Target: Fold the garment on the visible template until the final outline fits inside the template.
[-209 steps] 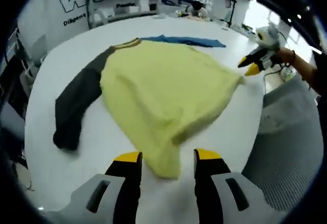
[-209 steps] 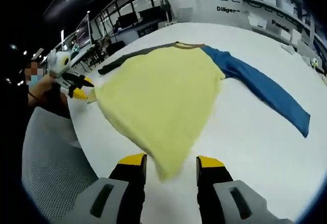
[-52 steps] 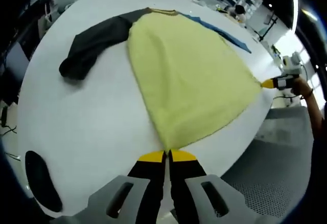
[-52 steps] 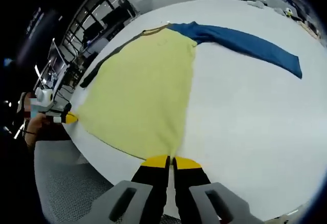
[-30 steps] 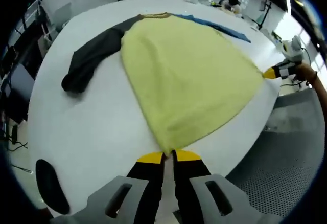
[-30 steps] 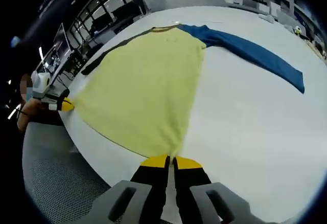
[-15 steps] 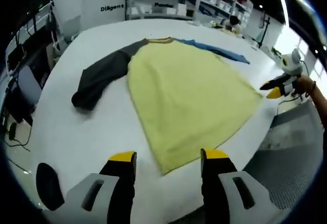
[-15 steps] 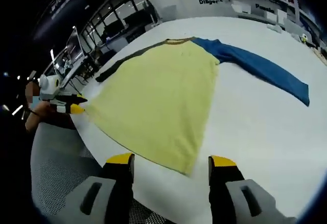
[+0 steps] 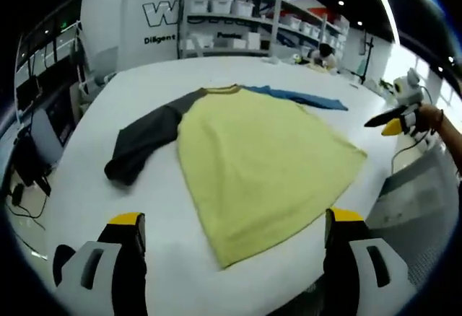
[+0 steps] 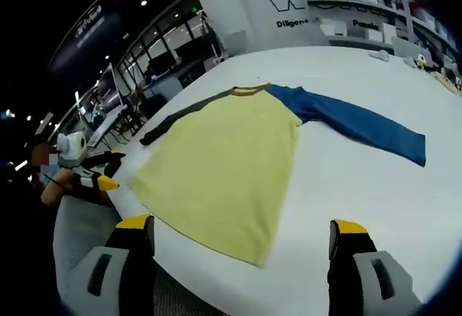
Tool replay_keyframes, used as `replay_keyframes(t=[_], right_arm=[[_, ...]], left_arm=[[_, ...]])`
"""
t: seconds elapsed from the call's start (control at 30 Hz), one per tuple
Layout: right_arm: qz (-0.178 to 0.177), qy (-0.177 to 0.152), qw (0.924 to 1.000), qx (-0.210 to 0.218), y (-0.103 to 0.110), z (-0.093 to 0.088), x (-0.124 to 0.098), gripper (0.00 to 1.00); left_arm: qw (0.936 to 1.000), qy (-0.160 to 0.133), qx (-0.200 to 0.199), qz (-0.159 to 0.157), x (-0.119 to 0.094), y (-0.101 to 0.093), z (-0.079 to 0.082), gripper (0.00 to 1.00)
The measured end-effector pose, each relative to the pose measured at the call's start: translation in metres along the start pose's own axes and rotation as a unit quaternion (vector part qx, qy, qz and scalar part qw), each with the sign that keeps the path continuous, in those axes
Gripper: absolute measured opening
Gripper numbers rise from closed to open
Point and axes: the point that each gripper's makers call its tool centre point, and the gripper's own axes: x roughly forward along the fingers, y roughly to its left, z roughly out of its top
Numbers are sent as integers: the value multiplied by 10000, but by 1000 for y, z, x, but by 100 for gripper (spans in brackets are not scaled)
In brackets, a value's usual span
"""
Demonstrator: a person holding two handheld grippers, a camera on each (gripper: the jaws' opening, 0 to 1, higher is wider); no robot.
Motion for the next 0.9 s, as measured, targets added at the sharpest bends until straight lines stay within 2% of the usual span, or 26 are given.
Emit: replay_keyframes(t=[0.07, 0.1, 0.13, 0.2, 0.27, 0.33, 0.4, 0.5, 0.57, 0.63, 0.7, 0.9], right_arm=[[7, -46, 10000, 80, -2, 4, -2, 99], [-14, -93, 9999, 111, -5, 6, -3, 99], [-73, -126, 9998, 143, -9, 10, -4, 99], [-212, -201, 9994, 187, -19, 17, -7, 99], [-423, -327, 9979, 374, -32, 23, -12, 99], [-630, -434, 9960, 465, -45, 29, -17, 99], [-748, -546, 9942, 546, -57, 34, -22, 99], [-856, -697, 9912, 728, -74, 42, -27, 98], [-904, -939, 9886, 758, -86, 53, -32, 97], [-934, -976, 9876, 801, -95, 58, -36, 98], [-988, -1076, 9862, 773, -106, 66, -37, 98], [-1214, -1263, 9813, 801, -149, 86, -37, 97]], left_arm=[[9999, -87, 11, 65, -1, -1, 2, 99], [9997, -219, -78, 91, -1, -1, 6, 99], [9989, -382, -284, 4, -2, -5, 12, 99], [9981, -428, -425, -91, -2, -7, 14, 99], [9988, -352, -322, -60, -2, -7, 12, 99], [9997, -237, -49, 15, -4, -5, 10, 99], [9995, -288, 91, 35, -6, -7, 11, 99], [9992, -369, 147, -19, -9, -10, 14, 99], [9991, -350, 228, -89, -10, -14, 14, 99], [9987, -290, 402, -90, -11, -16, 12, 99], [9980, -319, 544, 76, -13, -12, 14, 99], [9984, -293, 484, 53, -18, -14, 13, 99]])
